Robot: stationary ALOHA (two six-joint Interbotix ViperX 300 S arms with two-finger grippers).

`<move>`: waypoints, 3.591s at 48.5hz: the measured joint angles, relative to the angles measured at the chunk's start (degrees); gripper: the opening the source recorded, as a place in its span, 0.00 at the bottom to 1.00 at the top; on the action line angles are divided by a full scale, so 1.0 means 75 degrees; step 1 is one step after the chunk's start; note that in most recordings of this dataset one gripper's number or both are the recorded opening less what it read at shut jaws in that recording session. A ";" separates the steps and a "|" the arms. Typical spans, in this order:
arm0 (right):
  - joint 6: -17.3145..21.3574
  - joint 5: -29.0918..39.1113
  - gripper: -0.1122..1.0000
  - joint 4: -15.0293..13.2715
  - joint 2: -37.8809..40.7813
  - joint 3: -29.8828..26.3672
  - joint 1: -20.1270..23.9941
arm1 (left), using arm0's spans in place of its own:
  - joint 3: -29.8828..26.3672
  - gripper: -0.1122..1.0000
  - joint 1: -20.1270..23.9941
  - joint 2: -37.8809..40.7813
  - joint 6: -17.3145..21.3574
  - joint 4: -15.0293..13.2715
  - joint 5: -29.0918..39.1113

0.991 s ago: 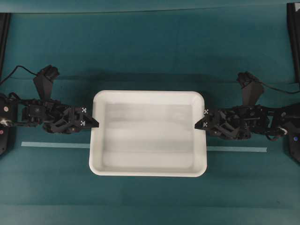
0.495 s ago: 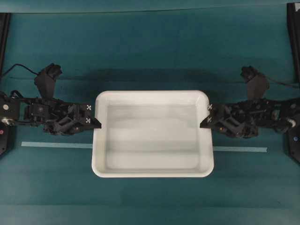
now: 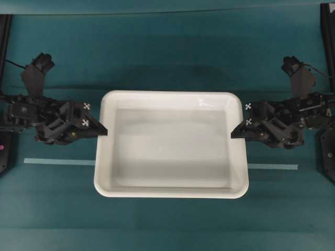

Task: Lift the white case with both hands.
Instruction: 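Lift the white tray upward with both grippers holding its side rims, then lower the held tray back down onto the table with both grippers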

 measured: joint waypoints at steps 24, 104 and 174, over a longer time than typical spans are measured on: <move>0.0375 0.2578 0.20 -0.0152 -0.1031 -0.1453 -0.0609 | -0.1910 0.16 0.0000 -0.0340 0.0012 0.0035 0.2473; 0.1031 0.7465 0.18 -0.0656 0.0000 -0.8461 -0.0879 | -0.7605 0.16 -0.0281 -0.0234 0.0328 0.0094 0.6082; -0.0375 0.4090 0.18 -0.0410 -0.0926 -0.2672 -0.0211 | -0.2930 0.16 -0.0316 0.0070 0.0117 0.0105 0.3352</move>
